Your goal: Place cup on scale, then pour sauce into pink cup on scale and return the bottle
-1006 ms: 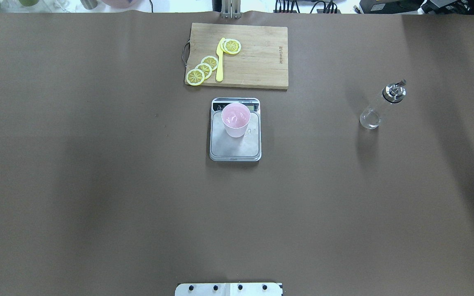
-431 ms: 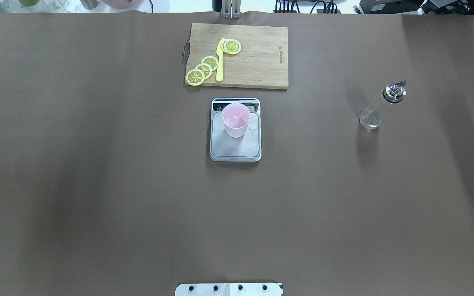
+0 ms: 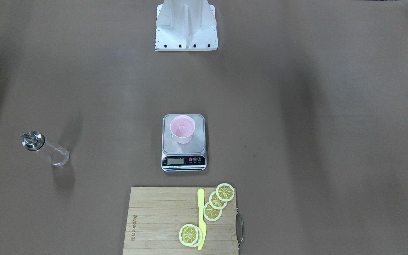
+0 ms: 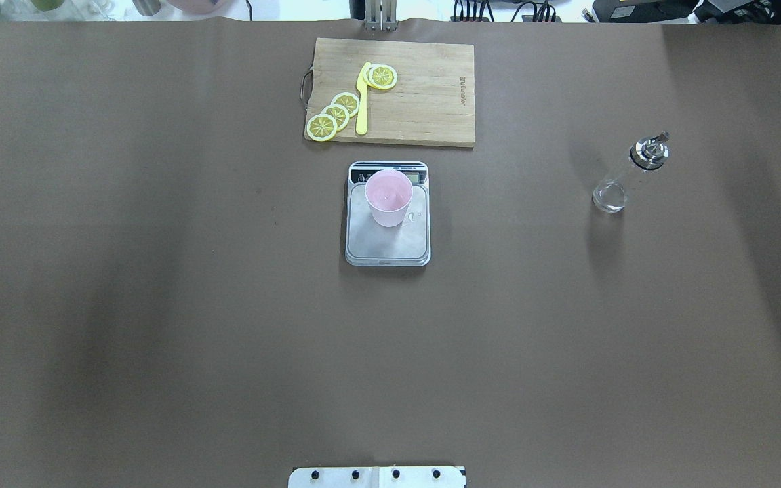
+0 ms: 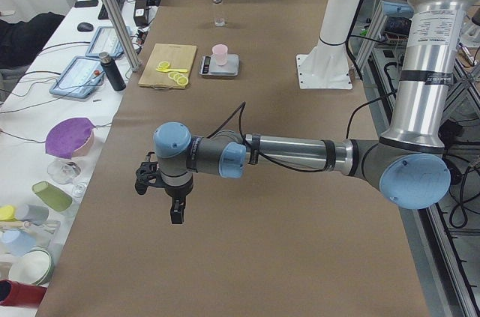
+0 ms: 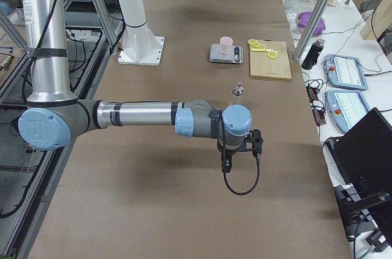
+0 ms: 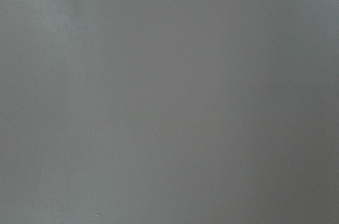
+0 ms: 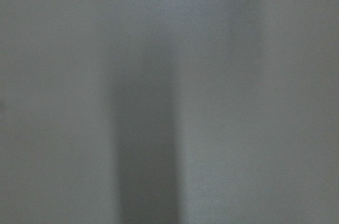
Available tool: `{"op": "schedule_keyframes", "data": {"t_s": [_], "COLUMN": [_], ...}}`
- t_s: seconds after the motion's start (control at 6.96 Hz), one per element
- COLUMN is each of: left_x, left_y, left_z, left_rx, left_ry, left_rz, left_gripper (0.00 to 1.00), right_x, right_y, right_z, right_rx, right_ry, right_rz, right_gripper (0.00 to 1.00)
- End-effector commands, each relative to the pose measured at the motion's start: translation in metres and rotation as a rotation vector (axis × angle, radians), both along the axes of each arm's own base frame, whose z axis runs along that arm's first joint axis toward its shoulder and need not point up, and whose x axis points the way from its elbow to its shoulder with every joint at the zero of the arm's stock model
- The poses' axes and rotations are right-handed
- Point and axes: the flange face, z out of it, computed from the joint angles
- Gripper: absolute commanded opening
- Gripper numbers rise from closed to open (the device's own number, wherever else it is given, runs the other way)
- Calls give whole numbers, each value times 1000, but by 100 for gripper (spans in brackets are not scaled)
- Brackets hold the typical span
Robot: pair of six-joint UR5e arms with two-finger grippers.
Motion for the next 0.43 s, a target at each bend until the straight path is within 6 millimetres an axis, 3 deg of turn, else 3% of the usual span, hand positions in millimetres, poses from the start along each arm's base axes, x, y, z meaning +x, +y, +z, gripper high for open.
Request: {"op": "schedule_keyframes", "data": {"t_s": [0.0, 0.29], "left_x": [-1, -1], "left_y": [-2, 0], "left_z": [-10, -11], "left_rx": [-39, -42], "left_ry": [7, 7], "left_rz": [-2, -2], "left_gripper": [99, 99], "right_x": [0, 0], "right_y": [0, -1], "right_z": [1, -2], "right_rx": [-1, 5], "right_ry": [2, 3], "right_rz": [0, 0], "right_gripper": [100, 100]}}
